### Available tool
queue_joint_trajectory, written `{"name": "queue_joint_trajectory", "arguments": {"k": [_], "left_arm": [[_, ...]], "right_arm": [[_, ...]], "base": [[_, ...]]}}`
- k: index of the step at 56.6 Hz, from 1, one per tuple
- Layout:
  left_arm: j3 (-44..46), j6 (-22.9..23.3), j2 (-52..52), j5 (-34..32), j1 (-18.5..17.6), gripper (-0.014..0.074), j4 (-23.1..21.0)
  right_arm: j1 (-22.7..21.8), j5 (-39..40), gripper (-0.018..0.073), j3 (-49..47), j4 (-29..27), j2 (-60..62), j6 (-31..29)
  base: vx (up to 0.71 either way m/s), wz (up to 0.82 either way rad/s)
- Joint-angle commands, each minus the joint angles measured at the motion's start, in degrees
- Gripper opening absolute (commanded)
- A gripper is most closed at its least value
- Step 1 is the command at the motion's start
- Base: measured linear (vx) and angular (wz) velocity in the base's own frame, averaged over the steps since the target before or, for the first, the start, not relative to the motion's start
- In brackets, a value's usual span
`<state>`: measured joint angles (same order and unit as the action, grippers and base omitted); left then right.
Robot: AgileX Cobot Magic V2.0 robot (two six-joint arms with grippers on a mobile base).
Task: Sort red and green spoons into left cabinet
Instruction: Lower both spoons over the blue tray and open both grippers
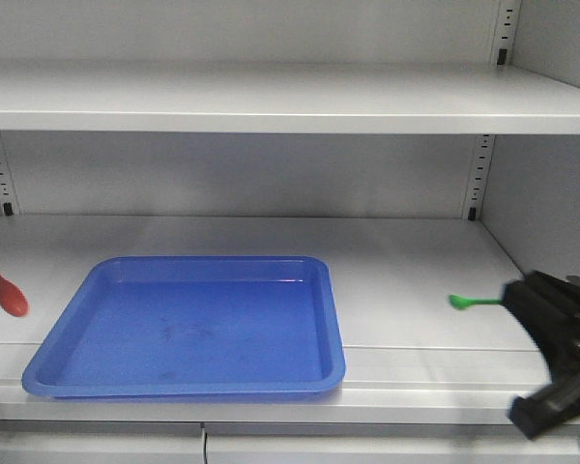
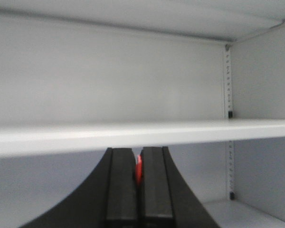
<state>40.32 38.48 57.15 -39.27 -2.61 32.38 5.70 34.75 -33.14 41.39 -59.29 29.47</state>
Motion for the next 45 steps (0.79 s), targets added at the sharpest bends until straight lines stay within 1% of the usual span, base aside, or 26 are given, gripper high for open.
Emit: {"name": "queue_joint_trajectory", "arguments": {"k": [1, 6, 10, 12, 18, 29, 34, 40, 45], "left_arm": [[4.02, 3.97, 2.37, -1.95, -1.45, -0.0003, -1.15], [7.85, 3.97, 6.35, 0.51, -2.84, -0.0003, 0.97], [11.09, 3.97, 10.20, 3.02, -4.23, -0.0003, 2.69], [12.34, 3.97, 12.41, 3.99, -4.94, -0.0003, 2.71], [16.18, 3.97, 18.13, 4.17, -6.14, -0.0003, 2.43], [22.21, 3.97, 28.55, 3.95, -6.08, -0.0003, 2.43], [23.96, 3.97, 32.02, 2.64, -6.08, 0.0003, 2.43], [25.13, 3.90, 34.06, -0.23, -6.08, 0.0015, 2.43], [25.58, 3.83, 35.36, -1.59, -6.08, 0.0055, 2.43]], "right_arm": [[3.29, 4.45, -0.0006, -6.77, 1.10, -4.73, 3.20], [7.89, 2.66, -0.0004, -13.39, 1.26, -11.55, 4.02], [11.90, -0.37, -0.0002, -19.49, 1.26, -17.49, 4.02], [13.44, -3.06, 0.0000, -22.87, 1.20, -20.52, 4.02], [17.57, -8.70, 0.0005, -31.17, 1.20, -27.71, 4.02], [21.86, -15.05, 0.0015, -43.07, 1.15, -38.55, 4.36], [22.88, -18.41, 0.0032, -47.16, 1.15, -41.86, 4.59], [23.28, -20.28, 0.0069, -49.80, 0.52, -44.09, 5.53], [23.17, -20.54, 0.0111, -50.30, -0.45, -44.79, 6.58]], "base": [[0.00, 0.00], [0.00, 0.00], [0.00, 0.00], [0.00, 0.00], [0.00, 0.00], [0.00, 0.00], [0.00, 0.00], [0.00, 0.00], [0.00, 0.00]]}}
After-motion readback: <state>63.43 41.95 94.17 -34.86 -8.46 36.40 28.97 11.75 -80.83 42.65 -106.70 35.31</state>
